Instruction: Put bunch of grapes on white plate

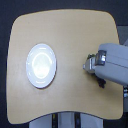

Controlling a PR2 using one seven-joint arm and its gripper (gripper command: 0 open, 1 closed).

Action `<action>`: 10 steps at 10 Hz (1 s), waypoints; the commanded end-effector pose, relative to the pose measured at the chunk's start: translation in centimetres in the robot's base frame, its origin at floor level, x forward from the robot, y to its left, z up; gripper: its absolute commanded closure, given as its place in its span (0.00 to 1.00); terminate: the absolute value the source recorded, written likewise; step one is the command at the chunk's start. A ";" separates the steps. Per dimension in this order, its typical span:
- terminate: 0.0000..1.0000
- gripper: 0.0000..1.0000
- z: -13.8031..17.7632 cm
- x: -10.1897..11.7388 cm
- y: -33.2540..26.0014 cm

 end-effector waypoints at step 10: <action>0.00 1.00 0.3 -0.2 1.8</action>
